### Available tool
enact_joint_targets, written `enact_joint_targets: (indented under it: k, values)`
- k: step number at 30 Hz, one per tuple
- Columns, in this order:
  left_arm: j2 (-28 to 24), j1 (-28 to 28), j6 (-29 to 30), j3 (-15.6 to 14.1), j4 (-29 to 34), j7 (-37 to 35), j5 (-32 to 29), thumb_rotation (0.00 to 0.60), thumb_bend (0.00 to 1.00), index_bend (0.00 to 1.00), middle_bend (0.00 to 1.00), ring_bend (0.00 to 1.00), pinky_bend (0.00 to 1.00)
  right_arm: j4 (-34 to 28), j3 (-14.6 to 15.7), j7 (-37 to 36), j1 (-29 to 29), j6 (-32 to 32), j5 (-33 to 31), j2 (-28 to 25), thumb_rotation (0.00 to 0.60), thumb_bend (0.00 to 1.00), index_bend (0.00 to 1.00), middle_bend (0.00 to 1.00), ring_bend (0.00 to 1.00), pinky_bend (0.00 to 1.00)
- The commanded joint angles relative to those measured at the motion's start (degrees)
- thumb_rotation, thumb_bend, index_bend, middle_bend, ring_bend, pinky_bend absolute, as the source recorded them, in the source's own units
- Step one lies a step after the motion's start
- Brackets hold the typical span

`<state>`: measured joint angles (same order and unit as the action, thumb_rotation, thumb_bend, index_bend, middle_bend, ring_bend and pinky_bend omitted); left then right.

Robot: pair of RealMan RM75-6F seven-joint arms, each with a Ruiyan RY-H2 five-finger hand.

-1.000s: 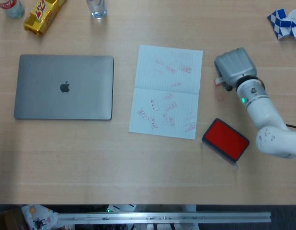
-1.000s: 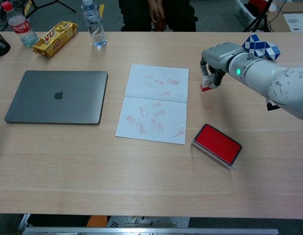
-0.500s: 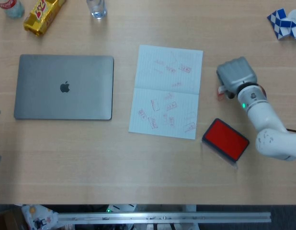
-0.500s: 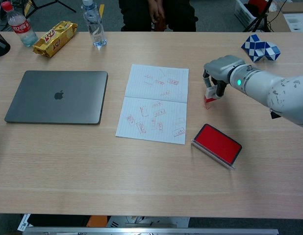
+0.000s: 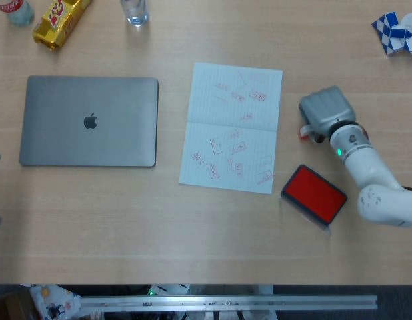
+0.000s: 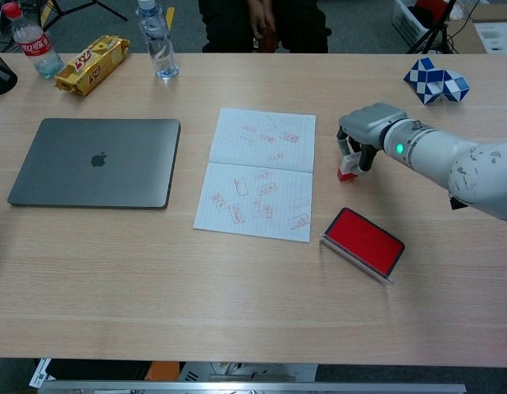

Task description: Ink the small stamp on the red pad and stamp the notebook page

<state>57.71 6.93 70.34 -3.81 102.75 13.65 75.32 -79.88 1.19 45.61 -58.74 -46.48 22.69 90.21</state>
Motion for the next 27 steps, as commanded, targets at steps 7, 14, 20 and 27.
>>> enact_joint_targets:
  k: [7, 14, 20, 27]
  values:
    - [-0.1, 0.1, 0.0, -0.1, 0.2, 0.2, -0.2, 0.600, 0.21, 0.00, 0.00, 0.01, 0.02, 0.6, 0.2, -1.4, 0.3, 0.7, 1.1, 0.0, 0.600, 0.35, 0.77, 0.62, 0.55, 0.37]
    - [-0.2, 0.2, -0.2, -0.1, 0.3, 0.4, -0.5, 0.600, 0.21, 0.00, 0.00, 0.01, 0.02, 0.6, 0.0, -2.4, 0.1, 1.7, 1.2, -0.3, 0.600, 0.33, 0.75, 0.62, 0.55, 0.37]
    - [-0.3, 0.2, -0.3, -0.1, 0.4, 0.5, -0.7, 0.600, 0.21, 0.00, 0.00, 0.01, 0.02, 0.4, 0.3, -2.7, -0.3, 2.4, 1.0, -0.4, 0.600, 0.33, 0.72, 0.61, 0.54, 0.36]
    - [-0.3, 0.3, -0.3, -0.2, 0.4, 0.4, -0.7, 0.600, 0.21, 0.00, 0.00, 0.01, 0.02, 0.0, 0.7, -2.7, -0.8, 2.6, 0.5, -0.6, 0.600, 0.33, 0.69, 0.60, 0.53, 0.36]
